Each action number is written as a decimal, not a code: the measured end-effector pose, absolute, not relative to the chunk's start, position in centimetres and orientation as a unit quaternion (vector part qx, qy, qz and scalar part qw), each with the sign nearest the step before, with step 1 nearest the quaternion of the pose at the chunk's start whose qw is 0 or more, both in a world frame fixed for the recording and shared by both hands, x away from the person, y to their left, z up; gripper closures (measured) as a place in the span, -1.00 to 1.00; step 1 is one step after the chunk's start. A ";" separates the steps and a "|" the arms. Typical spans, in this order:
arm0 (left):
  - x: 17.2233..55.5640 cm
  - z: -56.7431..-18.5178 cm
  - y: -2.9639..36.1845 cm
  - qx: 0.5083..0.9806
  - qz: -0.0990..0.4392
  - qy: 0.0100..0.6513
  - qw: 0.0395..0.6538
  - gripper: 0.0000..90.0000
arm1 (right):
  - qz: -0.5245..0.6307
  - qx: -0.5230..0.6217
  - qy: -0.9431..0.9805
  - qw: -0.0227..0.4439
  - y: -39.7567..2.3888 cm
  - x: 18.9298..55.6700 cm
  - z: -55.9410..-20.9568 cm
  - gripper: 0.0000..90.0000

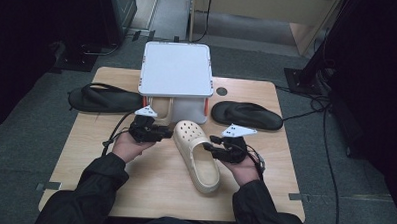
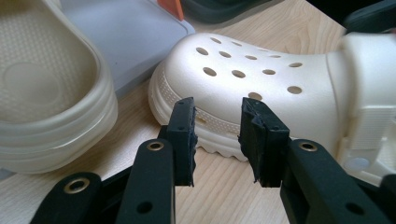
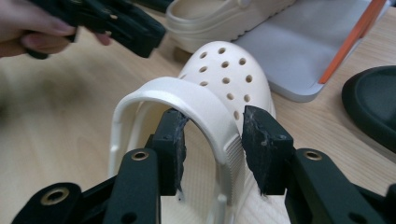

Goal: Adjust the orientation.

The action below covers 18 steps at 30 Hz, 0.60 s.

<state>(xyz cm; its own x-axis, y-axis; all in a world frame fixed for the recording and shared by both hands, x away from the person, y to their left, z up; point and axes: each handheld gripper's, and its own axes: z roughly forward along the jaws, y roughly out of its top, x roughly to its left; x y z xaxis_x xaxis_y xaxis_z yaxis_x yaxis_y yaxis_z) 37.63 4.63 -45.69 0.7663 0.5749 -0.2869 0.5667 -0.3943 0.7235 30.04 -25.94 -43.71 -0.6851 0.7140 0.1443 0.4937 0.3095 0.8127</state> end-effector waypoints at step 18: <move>38.0 -46.7 3.4 0.844 -0.003 0.334 0.419 0.49 | 0.451 0.396 0.790 0.126 -29.1 29.9 -44.0 0.63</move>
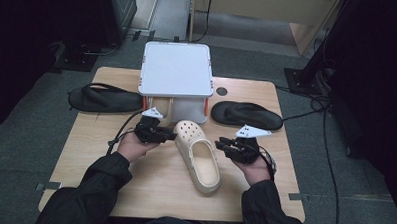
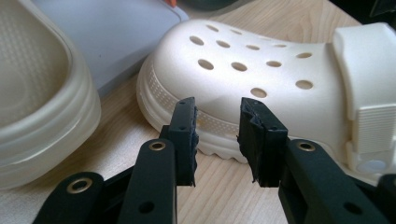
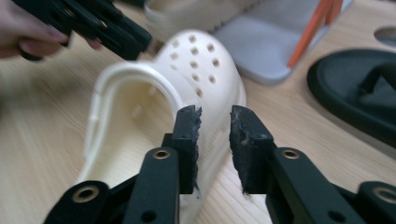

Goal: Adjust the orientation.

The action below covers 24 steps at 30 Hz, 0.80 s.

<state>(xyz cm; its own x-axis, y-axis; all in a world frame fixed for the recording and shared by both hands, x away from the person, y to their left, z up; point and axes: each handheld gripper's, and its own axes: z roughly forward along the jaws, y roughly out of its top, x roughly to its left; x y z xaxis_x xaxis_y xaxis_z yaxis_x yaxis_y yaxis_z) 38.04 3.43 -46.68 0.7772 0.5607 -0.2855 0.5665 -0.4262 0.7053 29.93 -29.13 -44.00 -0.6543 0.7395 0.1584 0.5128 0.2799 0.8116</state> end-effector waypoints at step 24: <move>38.6 -47.7 2.6 0.840 -0.010 0.336 0.426 0.50 | 0.413 0.399 0.815 0.076 -27.0 30.1 -46.7 0.77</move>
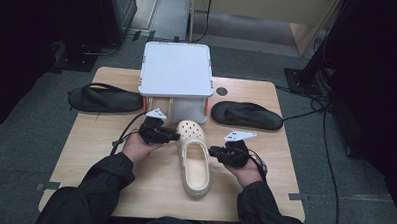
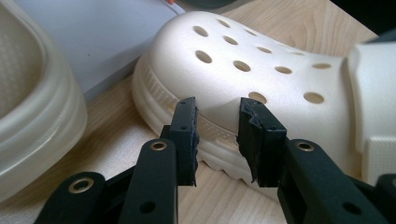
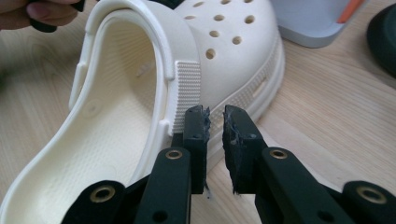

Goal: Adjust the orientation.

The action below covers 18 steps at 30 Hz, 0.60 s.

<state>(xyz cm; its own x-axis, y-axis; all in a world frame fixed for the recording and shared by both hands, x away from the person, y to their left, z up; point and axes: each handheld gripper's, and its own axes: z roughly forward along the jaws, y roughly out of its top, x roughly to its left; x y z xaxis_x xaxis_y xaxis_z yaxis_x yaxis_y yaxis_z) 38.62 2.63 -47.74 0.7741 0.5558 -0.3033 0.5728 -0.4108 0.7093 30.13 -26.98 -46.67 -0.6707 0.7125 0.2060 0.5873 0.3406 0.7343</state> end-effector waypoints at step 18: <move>39.1 -45.2 4.4 0.830 -0.015 0.334 0.446 0.46 | 0.446 0.376 0.805 0.109 -27.5 29.8 -44.9 0.47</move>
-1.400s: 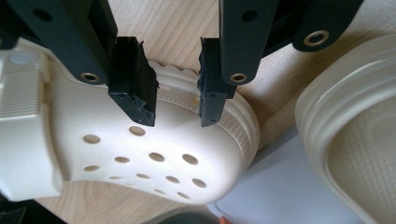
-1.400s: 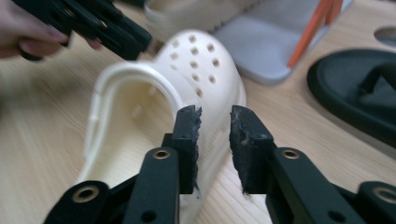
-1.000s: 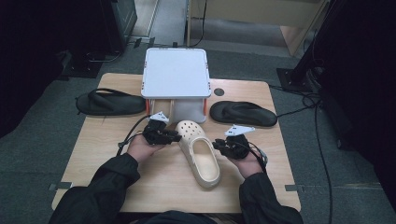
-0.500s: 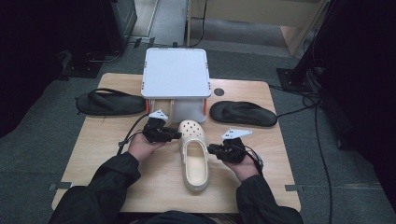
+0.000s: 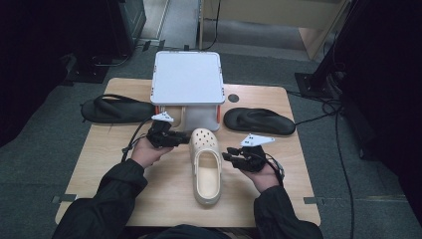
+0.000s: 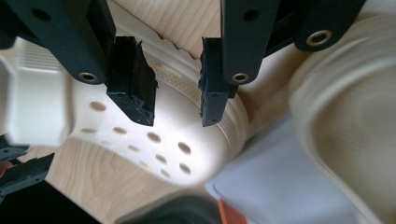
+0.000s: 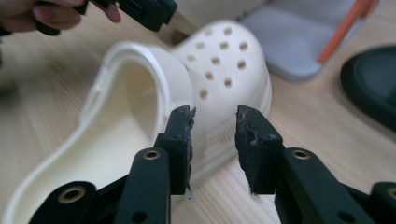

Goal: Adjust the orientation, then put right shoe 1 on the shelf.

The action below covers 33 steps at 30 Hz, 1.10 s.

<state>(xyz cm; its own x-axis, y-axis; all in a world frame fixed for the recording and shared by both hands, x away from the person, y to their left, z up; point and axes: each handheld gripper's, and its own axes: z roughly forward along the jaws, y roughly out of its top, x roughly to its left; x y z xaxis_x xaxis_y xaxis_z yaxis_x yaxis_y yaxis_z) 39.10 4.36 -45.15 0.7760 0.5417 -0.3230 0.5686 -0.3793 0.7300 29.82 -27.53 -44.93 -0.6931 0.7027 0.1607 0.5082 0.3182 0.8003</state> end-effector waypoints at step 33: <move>43.4 -36.3 8.4 0.813 0.033 0.337 0.474 0.30 | 0.410 0.360 0.820 0.172 -22.6 31.4 -46.2 0.38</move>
